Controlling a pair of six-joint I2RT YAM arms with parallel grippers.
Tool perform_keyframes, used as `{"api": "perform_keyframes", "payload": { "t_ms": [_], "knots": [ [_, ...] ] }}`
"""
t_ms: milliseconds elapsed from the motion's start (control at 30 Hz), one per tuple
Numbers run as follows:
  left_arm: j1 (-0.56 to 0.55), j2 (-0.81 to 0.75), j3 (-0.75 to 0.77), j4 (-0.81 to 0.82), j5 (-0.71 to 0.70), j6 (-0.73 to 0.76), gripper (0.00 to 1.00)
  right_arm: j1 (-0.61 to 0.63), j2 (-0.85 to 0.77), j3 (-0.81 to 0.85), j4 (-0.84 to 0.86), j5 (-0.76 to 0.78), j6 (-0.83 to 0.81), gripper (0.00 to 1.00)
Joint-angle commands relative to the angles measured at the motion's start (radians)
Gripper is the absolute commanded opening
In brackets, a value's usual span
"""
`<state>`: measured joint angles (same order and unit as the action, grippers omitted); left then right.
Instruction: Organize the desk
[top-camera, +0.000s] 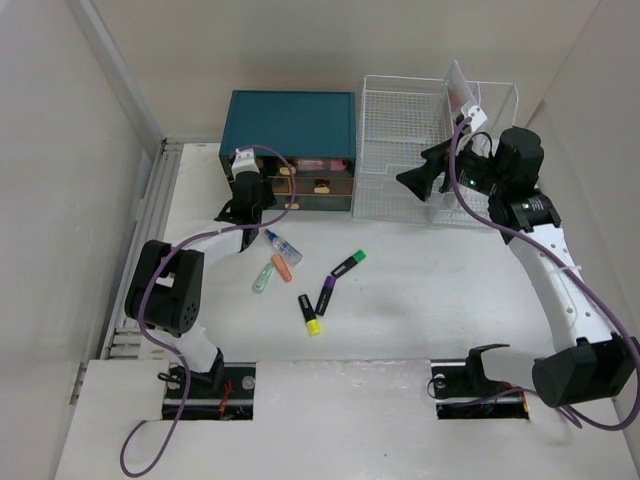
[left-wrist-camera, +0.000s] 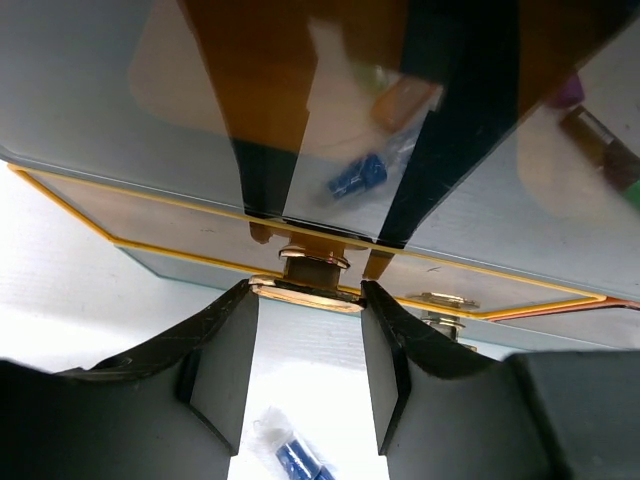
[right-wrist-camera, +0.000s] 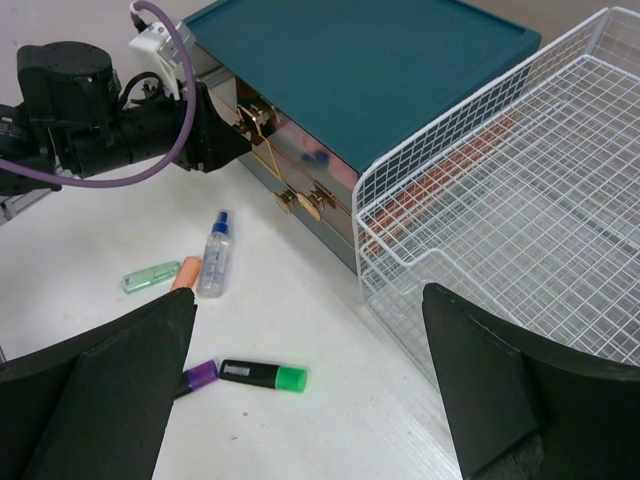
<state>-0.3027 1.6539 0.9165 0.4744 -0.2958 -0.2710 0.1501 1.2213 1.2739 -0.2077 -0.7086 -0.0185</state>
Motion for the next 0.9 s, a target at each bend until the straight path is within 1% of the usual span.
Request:
{"api": "perform_keyframes", "payload": {
  "t_ms": [0,33,267,400,567,633,767,833,867],
  "knots": [
    [0.007,-0.055,-0.007,0.082,-0.059,-0.017,0.05,-0.006,-0.016,0.004,0.059,-0.025,-0.005,1.00],
    [0.007,-0.071,-0.022,0.082,-0.059,-0.017,0.00,-0.006,-0.016,0.004,0.059,-0.025,-0.005,1.00],
    [-0.013,-0.161,-0.109,0.082,-0.068,-0.051,0.00,-0.006,-0.036,-0.005,0.059,-0.034,-0.005,1.00],
    [-0.042,-0.201,-0.166,0.082,-0.086,-0.076,0.00,-0.006,-0.045,-0.005,0.059,-0.034,-0.005,1.00],
    [-0.079,-0.270,-0.198,0.014,-0.120,-0.096,0.00,-0.006,-0.054,-0.015,0.068,-0.054,-0.005,1.00],
    [-0.088,-0.311,-0.220,0.013,-0.131,-0.122,0.00,-0.006,-0.054,-0.015,0.068,-0.054,-0.005,1.00],
    [-0.098,-0.344,-0.254,-0.011,-0.144,-0.142,0.00,-0.006,-0.054,-0.024,0.068,-0.065,-0.005,1.00],
    [-0.098,-0.354,-0.254,-0.022,-0.154,-0.151,0.18,-0.006,-0.054,-0.024,0.068,-0.077,-0.005,1.00],
    [-0.108,-0.355,-0.254,-0.022,-0.154,-0.151,0.37,-0.006,-0.063,-0.033,0.068,-0.086,-0.005,1.00]
  ]
}}
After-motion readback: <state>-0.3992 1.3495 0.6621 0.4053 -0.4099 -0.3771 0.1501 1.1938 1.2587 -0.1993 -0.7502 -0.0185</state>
